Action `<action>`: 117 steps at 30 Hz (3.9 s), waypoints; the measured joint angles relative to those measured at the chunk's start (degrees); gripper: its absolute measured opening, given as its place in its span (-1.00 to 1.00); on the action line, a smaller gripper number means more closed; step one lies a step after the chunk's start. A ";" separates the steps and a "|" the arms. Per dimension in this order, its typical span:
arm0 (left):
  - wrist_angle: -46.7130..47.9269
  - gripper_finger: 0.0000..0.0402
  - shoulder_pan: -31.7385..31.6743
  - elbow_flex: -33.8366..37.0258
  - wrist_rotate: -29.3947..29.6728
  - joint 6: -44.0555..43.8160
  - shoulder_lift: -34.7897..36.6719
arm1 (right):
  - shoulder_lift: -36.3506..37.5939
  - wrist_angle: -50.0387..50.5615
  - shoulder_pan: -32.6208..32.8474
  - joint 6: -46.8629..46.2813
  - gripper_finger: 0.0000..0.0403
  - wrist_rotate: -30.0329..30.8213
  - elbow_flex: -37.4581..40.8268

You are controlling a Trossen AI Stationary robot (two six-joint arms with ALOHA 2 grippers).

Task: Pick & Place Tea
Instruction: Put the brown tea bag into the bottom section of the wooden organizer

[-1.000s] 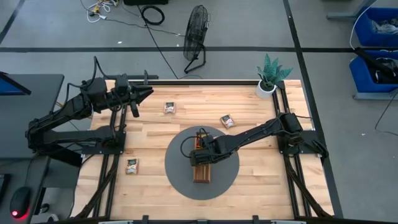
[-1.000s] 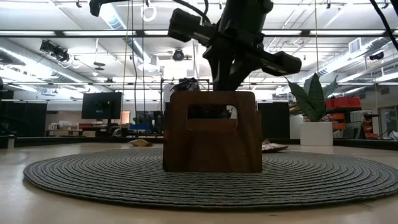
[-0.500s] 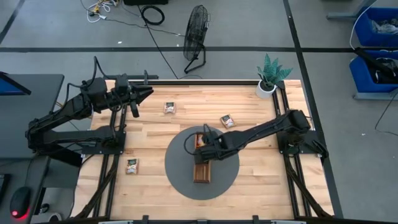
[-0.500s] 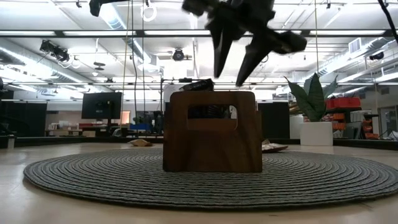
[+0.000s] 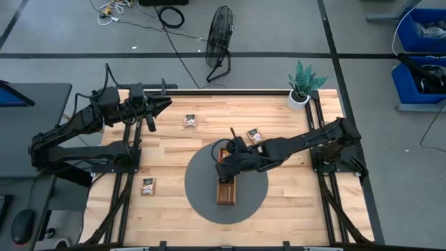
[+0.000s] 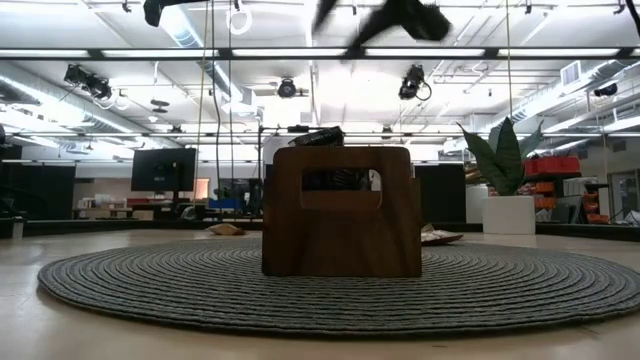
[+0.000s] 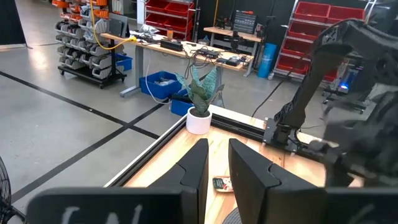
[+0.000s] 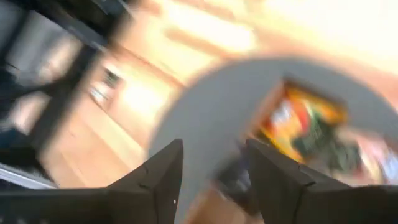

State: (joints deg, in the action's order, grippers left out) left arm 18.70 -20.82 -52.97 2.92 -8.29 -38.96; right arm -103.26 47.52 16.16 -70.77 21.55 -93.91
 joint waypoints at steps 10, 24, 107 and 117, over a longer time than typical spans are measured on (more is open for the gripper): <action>0.02 -0.68 0.00 0.00 -0.02 0.02 -0.02 | 3.80 -12.35 -0.19 14.48 -0.12 7.52 1.02; 0.10 -0.68 0.00 0.02 -0.03 -0.04 -0.02 | 18.40 -39.88 -0.75 14.16 -0.12 7.97 27.58; -1.22 -0.68 0.00 0.02 0.02 -3.03 -0.02 | 20.43 -58.25 -11.96 -35.26 -0.12 -12.08 69.00; -1.16 -0.68 0.00 0.02 0.04 -2.96 -0.02 | 18.87 -62.07 -15.32 -29.18 -0.14 -12.70 69.00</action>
State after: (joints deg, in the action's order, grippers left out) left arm 17.54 -20.82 -52.95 2.96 -11.25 -38.98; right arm -84.39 -14.56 0.84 -99.96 8.85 -24.91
